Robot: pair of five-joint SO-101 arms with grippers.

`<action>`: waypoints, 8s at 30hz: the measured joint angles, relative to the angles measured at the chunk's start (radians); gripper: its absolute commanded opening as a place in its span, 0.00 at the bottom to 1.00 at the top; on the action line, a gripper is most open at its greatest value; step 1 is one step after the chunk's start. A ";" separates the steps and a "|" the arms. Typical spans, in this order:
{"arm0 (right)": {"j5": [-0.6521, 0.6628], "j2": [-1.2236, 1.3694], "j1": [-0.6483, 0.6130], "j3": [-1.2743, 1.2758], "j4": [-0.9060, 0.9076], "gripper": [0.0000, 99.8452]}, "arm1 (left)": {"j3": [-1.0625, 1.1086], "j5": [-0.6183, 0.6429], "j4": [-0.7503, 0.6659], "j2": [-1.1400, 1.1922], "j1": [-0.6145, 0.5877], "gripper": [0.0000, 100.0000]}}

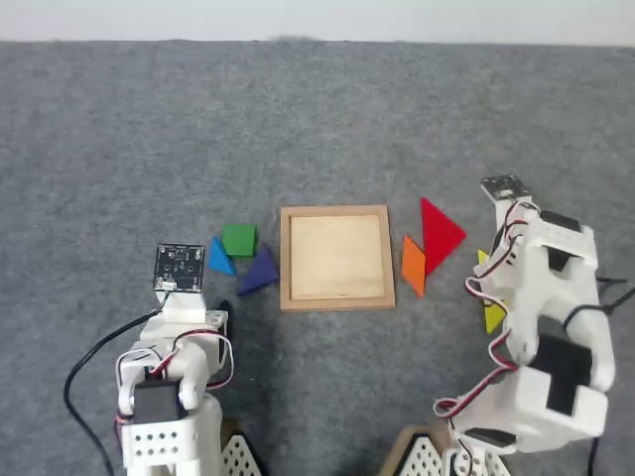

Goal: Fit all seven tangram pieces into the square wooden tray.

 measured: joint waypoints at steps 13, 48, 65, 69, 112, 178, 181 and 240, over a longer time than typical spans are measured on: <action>-0.002 0.118 -0.087 -0.061 -0.003 0.28 | 0.000 0.000 0.000 0.000 0.000 0.15; -0.221 -0.098 -0.169 -0.081 0.138 0.01 | 0.000 0.000 0.000 0.000 0.000 0.15; -0.649 -0.104 -0.941 -0.298 0.103 0.01 | 0.000 0.000 0.000 0.000 0.000 0.15; -0.825 0.086 -0.964 -0.427 0.087 0.01 | 0.000 0.000 0.000 0.000 0.000 0.15; -0.781 0.278 -0.796 -0.672 0.146 0.07 | 0.000 0.000 0.000 0.000 0.000 0.15; -0.465 0.371 -0.384 -0.531 0.023 0.27 | 0.000 0.000 0.000 0.000 0.000 0.15; -0.430 0.428 -0.370 -0.580 0.021 0.27 | 0.000 0.000 0.000 0.000 0.000 0.15; -0.371 0.227 -0.649 -0.809 0.387 0.01 | 0.000 0.000 0.000 0.000 0.000 0.15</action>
